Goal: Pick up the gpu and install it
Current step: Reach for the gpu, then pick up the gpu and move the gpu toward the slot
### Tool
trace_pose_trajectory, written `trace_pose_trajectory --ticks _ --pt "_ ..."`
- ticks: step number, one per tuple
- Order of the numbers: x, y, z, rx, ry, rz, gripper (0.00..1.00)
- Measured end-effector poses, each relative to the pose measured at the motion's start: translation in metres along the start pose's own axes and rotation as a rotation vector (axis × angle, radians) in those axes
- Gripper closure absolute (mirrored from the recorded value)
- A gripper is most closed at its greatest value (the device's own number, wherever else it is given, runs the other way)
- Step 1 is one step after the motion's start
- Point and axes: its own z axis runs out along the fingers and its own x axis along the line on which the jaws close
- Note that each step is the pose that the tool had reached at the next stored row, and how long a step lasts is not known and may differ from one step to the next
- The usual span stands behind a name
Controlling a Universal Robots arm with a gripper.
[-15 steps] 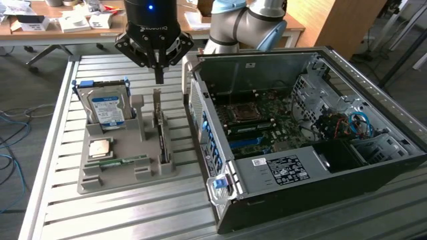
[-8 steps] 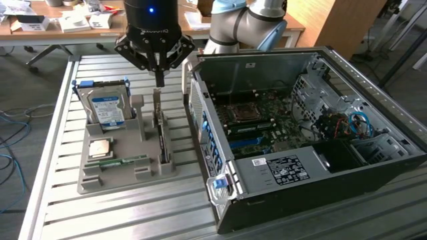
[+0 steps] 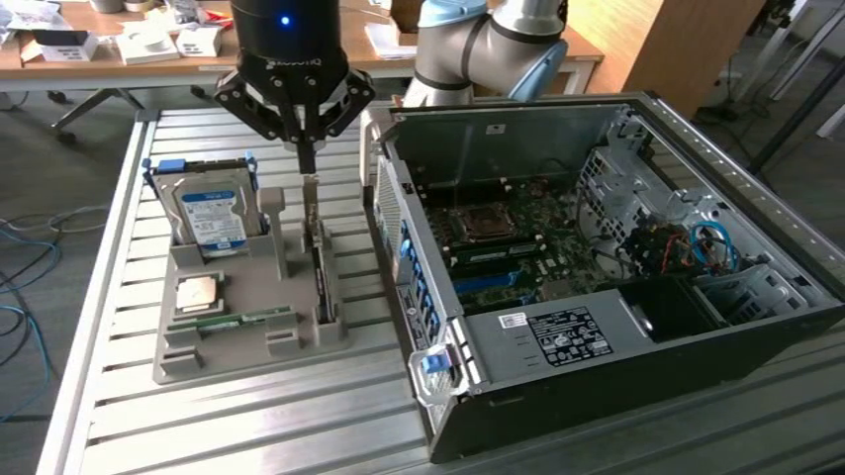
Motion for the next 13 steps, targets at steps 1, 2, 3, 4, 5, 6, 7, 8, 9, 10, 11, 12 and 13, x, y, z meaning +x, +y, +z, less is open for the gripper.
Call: trace_pose_trajectory --ticks 1,2,3,4,5,6,7,8,9,10,11,12,13 --pt "0.0004 0.0 0.0003 -0.0001 -0.0002 0.0 0.89" --pt "0.001 -0.0001 0.0004 0.0 -0.0001 0.0 0.89" --pt "0.0016 -0.0001 0.0004 0.0002 0.0 0.0 0.89" --pt "0.0019 -0.0002 0.0005 0.0002 0.0001 0.0 0.89" --pt "0.0022 -0.0002 0.0005 0.0002 0.0 0.0 0.89" --pt "0.0022 -0.0002 0.0005 0.0001 0.0 0.0 0.89" --pt "0.0022 -0.0002 0.0005 0.0001 0.0 0.0 0.89" --pt "0.0023 -0.0002 0.0005 0.0001 0.0 0.0 0.89" --pt "0.0023 -0.0002 0.0005 0.0001 0.0 0.0 0.89" --pt "0.0023 -0.0002 0.0005 0.0001 0.0001 0.0 0.89" --pt "0.0023 -0.0002 0.0005 0.0001 0.0 0.0 0.89" --pt "0.0023 -0.0002 0.0005 0.0001 0.0 0.0 0.89" --pt "0.0023 -0.0002 0.0005 0.0001 0.0 0.0 0.89"
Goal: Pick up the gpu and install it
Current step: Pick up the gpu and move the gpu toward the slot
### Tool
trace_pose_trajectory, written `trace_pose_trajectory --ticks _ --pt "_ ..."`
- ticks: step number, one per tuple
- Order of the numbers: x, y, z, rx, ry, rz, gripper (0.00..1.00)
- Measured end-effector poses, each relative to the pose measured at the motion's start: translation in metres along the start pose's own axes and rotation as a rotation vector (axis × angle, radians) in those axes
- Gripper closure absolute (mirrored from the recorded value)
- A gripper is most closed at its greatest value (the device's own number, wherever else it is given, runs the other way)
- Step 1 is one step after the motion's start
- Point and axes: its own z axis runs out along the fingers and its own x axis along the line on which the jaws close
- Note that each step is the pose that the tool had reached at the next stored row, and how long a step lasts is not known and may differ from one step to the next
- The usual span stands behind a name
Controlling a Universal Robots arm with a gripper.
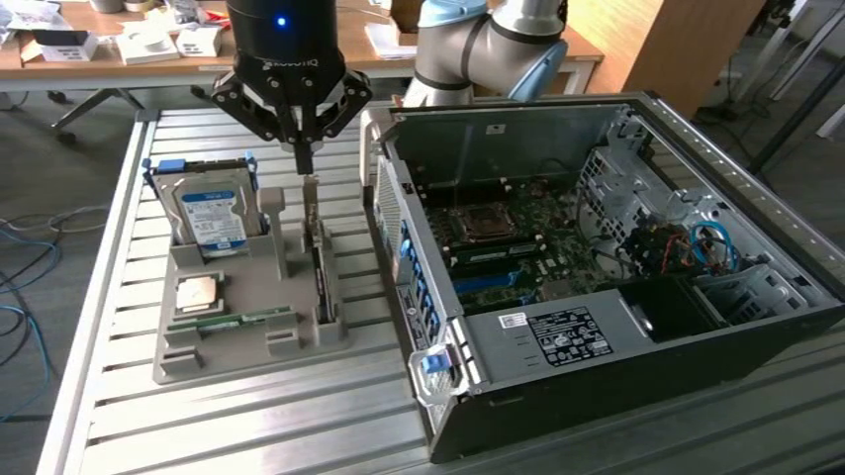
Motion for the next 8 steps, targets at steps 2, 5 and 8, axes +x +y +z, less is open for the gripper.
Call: trace_pose_trajectory --ticks 2,5,8 --pt "0.0 0.0 0.0 0.0 0.0 0.0 0.89" --pt "0.0 0.0 0.0 0.0 0.0 0.0 0.89" --pt "0.0 0.0 0.0 0.0 0.0 0.0 0.84"
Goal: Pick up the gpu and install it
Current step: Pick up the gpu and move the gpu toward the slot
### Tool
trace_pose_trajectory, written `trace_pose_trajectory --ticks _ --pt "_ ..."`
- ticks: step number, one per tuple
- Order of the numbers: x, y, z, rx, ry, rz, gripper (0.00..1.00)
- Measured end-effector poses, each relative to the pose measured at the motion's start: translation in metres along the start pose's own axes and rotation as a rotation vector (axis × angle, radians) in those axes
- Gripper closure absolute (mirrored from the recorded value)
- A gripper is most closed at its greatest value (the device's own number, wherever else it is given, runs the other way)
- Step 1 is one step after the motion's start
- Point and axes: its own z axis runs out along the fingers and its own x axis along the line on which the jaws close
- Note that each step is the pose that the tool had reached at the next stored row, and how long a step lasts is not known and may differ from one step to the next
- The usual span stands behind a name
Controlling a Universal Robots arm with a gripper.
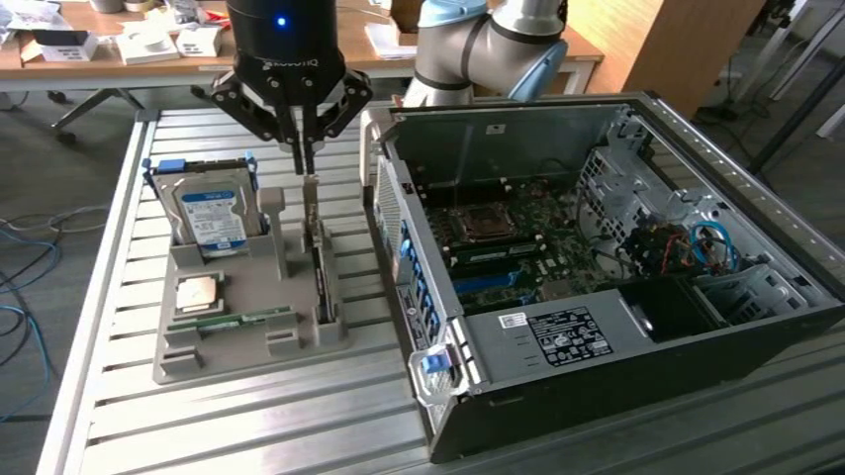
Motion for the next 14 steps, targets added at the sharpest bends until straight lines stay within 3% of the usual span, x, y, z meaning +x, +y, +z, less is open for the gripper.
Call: trace_pose_trajectory --ticks 1,2,6,14 --pt "0.0 0.0 0.0 0.0 0.0 0.0 0.77" --pt "0.0 0.0 0.0 -0.0001 0.0 0.0 0.77" --pt "0.0 0.0 0.0 0.0 0.0 0.0 0.53" --pt "0.0 0.0 0.0 0.0 0.0 0.0 0.3"
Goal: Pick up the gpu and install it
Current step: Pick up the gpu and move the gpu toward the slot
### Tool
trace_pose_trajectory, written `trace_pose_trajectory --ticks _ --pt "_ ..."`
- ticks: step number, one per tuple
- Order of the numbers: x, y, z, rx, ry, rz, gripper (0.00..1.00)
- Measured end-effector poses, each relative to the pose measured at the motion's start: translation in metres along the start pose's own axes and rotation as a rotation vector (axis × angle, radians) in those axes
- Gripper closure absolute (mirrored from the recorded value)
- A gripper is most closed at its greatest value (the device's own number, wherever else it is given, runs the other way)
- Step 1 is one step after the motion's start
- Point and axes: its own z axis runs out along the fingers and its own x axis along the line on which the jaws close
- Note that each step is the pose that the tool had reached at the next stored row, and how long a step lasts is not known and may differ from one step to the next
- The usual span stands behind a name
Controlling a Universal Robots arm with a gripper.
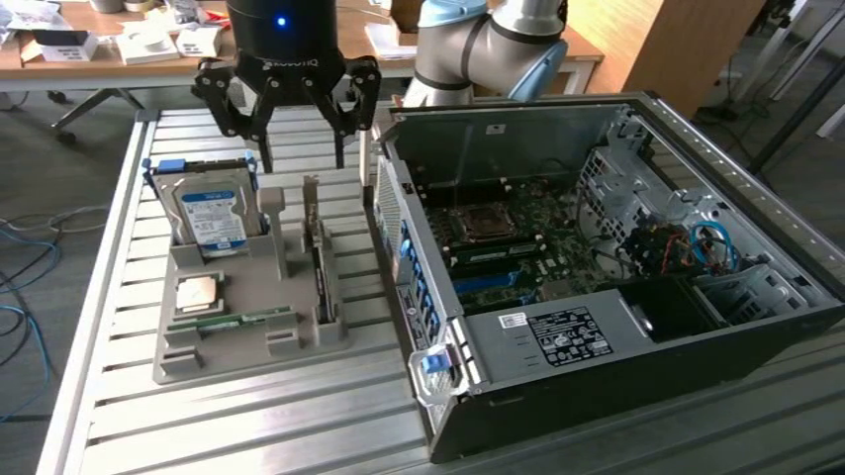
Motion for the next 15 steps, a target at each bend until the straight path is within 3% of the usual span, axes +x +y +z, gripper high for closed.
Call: trace_pose_trajectory --ticks 5,15 --pt "0.0 -0.0001 0.001 -0.0004 -0.0001 0.0 0.3" --pt "0.0 -0.0009 0.0188 -0.0003 0.0001 0.0 0.3"
